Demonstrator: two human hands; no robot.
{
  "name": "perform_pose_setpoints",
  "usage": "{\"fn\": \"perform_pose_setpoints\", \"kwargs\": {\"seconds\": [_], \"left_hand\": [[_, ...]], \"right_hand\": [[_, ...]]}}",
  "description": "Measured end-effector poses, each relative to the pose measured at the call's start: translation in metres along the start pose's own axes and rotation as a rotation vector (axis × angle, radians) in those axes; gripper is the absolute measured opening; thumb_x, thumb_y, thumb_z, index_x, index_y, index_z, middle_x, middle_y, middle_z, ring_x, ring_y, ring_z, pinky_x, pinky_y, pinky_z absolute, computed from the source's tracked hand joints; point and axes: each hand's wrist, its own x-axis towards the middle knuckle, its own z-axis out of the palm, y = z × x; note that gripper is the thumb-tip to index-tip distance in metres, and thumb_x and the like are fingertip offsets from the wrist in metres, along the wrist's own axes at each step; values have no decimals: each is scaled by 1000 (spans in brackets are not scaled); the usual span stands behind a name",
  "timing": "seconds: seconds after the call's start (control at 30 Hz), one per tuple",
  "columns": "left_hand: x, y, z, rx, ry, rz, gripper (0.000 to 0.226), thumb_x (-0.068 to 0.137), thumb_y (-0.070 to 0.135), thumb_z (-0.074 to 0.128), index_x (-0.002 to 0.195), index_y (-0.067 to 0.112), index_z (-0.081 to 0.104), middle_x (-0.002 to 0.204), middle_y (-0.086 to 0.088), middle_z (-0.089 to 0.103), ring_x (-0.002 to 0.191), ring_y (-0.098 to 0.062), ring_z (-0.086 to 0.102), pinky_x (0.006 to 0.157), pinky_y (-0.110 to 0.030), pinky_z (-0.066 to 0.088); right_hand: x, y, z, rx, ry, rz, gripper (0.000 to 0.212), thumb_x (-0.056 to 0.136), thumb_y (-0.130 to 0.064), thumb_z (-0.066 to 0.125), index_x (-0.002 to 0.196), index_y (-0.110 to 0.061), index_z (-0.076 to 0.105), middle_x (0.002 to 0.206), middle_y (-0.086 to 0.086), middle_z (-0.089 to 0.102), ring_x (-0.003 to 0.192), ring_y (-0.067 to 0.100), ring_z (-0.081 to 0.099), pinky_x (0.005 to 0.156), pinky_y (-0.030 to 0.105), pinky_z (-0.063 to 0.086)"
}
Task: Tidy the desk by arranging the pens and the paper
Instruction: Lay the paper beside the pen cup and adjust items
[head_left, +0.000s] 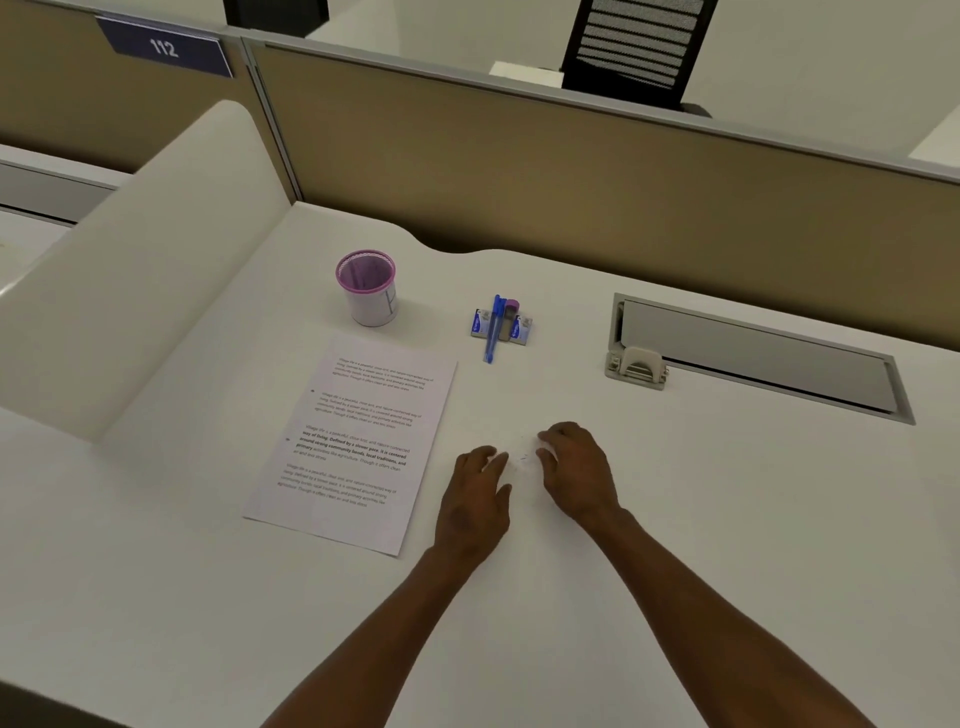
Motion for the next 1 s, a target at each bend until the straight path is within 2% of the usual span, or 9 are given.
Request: {"fn": "perform_pose_setpoints", "kwargs": {"seconds": [0.1,0.27,0.37,0.43,0.57,0.67,0.8,0.9,1.0], "left_hand": [[8,0,-2,-3,-7,-34,47,92,19,61,137,8,52,141,-8,47,133,-20,41,107,-23,34],[17,0,2,25,-67,2,44,93,17,58,136,8,52,135,-5,52,128,-19,42,105,-22,35],[17,0,1,-45,-75,41,38,93,15,58,130,8,59,126,-4,59,120,-18,50,101,-18,36],[18,0,-1,-123,-41,58,34,92,11,60,126,7,63,121,-7,63,115,-19,57,102,-22,42],[18,-1,-5,-237,83,-10,32,89,2,60,121,4,65,114,-6,64,102,-18,62,92,-32,54],[18,-2,-4,-171,44,-54,36,89,7,62,125,4,62,120,-9,58,110,-21,56,96,-32,52],[21,0,-3,-28,-46,-75,41,92,18,62,130,4,57,125,-9,52,115,-20,48,96,-16,37],[26,2,0,-15,-66,-94,35,94,19,60,126,4,59,118,-6,52,104,-15,49,87,-11,34],[29,3,2,-20,-42,-122,22,93,16,60,112,5,65,105,-3,54,89,-9,47,78,-10,33]], "right_hand": [[0,3,1,-104,-77,-92,35,96,-14,52,130,-8,59,131,9,56,120,26,50,98,33,45],[-19,7,4,-123,-102,-240,30,95,-12,52,123,-11,63,123,5,60,114,24,54,89,34,52],[-20,7,0,-5,-58,-195,27,95,-15,55,119,-9,68,119,6,65,110,24,59,93,36,51],[-16,10,-7,39,-53,-116,34,94,-22,60,126,-9,64,124,6,62,115,24,57,98,33,46],[-11,8,-12,-51,-230,-114,57,88,-39,66,138,-14,52,134,1,51,123,20,47,101,29,42],[-11,3,-6,-61,-234,-147,43,91,-31,63,130,-15,61,127,1,56,118,20,51,98,31,45],[-11,4,-6,22,-150,-80,38,91,-29,63,126,-12,64,121,3,61,109,20,58,93,27,44],[-8,1,-3,-25,-178,-85,39,92,-28,63,127,-12,63,120,3,60,107,20,57,92,28,44],[-3,-6,0,-27,-157,-101,25,94,-18,58,115,-12,71,111,6,65,99,22,62,87,29,47]]}}
